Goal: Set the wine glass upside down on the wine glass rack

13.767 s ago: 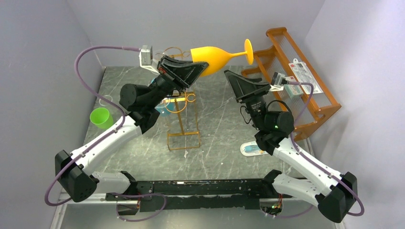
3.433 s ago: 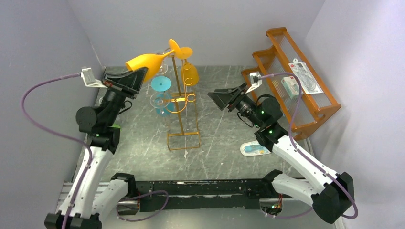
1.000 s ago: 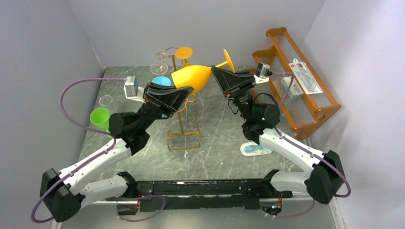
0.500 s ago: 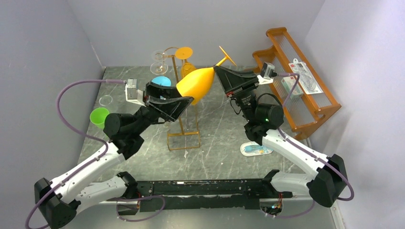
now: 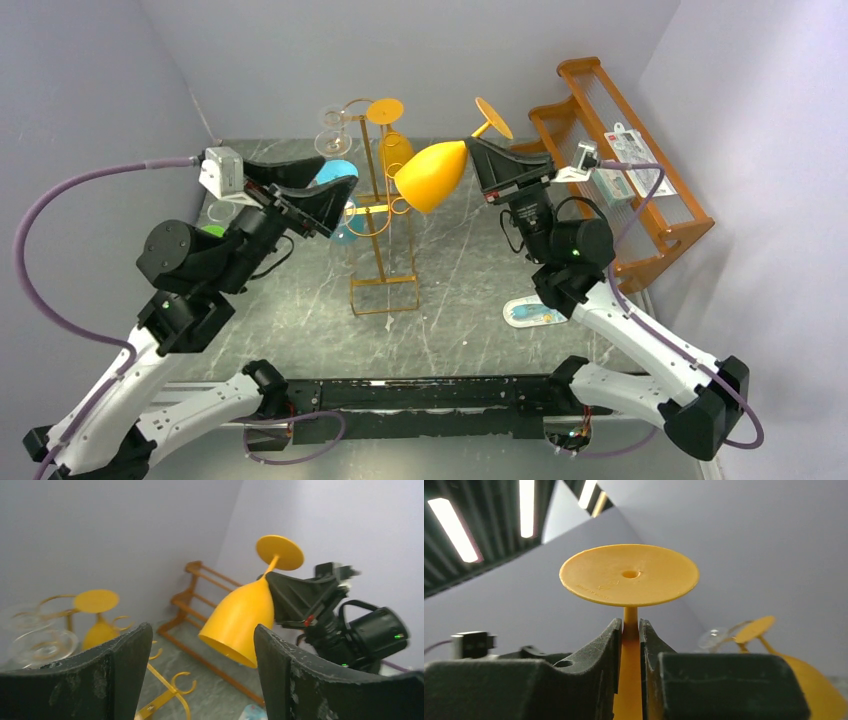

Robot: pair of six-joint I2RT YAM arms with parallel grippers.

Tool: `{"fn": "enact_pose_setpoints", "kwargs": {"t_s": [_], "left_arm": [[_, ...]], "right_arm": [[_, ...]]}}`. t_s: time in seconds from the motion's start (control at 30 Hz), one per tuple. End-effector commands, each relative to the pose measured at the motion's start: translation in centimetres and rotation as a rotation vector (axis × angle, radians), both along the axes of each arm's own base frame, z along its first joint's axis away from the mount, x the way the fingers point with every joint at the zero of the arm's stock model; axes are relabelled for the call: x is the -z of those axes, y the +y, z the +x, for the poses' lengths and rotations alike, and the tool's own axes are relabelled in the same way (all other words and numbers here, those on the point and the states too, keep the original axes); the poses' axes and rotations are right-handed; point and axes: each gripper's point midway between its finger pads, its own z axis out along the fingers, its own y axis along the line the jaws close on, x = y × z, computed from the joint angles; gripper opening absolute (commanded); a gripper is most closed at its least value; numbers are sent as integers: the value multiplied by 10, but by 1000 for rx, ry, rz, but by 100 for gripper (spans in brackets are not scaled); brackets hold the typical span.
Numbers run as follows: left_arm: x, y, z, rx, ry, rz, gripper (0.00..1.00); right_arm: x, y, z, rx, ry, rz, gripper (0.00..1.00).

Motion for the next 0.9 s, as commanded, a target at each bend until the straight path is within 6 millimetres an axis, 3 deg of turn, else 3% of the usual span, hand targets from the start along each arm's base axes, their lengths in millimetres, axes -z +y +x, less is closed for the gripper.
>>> {"fn": "enact_pose_setpoints", "kwargs": {"t_s": [0.0, 0.2, 0.4, 0.57, 0.87], "left_arm": [[39, 29, 17, -192, 97, 192, 79], [47, 56, 22, -321, 126, 223, 79], [55, 80, 23, -420, 156, 198, 79], [58, 90, 21, -457, 166, 211, 79], [48, 92, 16, -447, 144, 170, 78]], "right_arm": [[19, -17, 24, 196, 76, -140, 0], [42, -31, 45, 374, 121, -318, 0], [68, -31, 74, 487, 132, -542, 0], [86, -19, 99, 480, 96, -658, 0], [91, 22, 119, 381, -122, -773, 0]]}}
